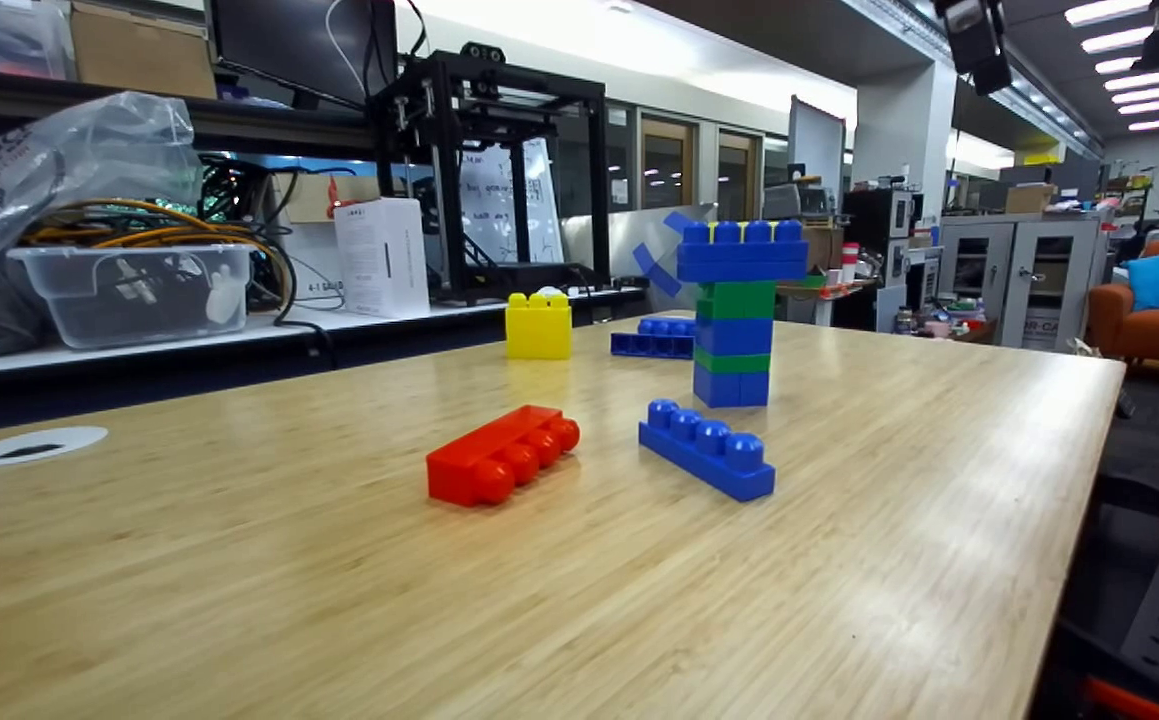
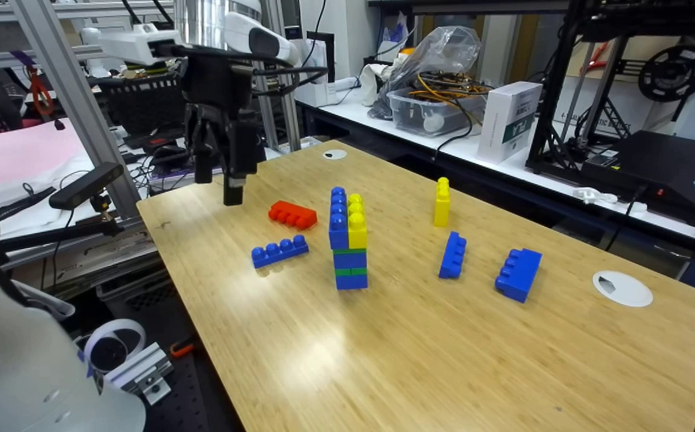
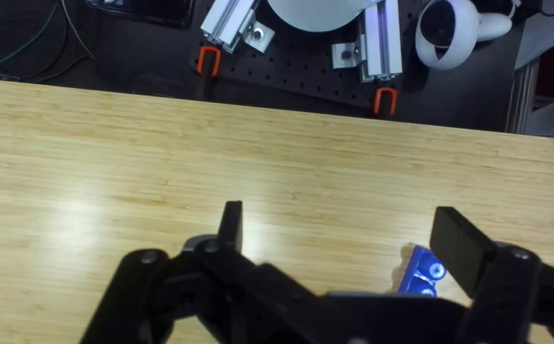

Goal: Put the long blue block on the built tower

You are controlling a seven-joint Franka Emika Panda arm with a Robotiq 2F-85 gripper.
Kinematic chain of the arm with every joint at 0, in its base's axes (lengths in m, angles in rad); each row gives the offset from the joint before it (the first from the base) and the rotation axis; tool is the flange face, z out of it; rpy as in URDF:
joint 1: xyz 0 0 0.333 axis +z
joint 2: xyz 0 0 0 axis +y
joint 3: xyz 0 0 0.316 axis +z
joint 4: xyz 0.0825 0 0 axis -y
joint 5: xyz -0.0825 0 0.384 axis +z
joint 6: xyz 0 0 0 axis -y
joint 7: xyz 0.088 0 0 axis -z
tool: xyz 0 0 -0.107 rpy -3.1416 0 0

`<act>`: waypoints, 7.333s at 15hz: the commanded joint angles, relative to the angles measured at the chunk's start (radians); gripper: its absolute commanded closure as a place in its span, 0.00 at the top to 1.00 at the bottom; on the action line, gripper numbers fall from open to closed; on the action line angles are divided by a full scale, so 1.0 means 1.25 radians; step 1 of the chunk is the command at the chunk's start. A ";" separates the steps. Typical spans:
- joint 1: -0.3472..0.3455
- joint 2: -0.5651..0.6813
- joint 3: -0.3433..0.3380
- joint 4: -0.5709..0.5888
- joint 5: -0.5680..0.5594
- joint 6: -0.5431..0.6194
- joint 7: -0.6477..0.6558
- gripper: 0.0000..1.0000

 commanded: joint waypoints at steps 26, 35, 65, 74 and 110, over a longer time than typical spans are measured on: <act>0.109 0.331 0.121 -0.111 0.282 0.554 0.220 1.00; 0.105 0.323 0.131 -0.121 0.263 0.572 0.236 1.00; 0.147 0.580 0.197 -0.105 0.223 0.840 0.499 1.00; 0.178 0.568 0.206 -0.131 0.118 0.862 0.575 1.00; 0.209 0.341 0.264 -0.164 -0.019 0.767 0.702 0.10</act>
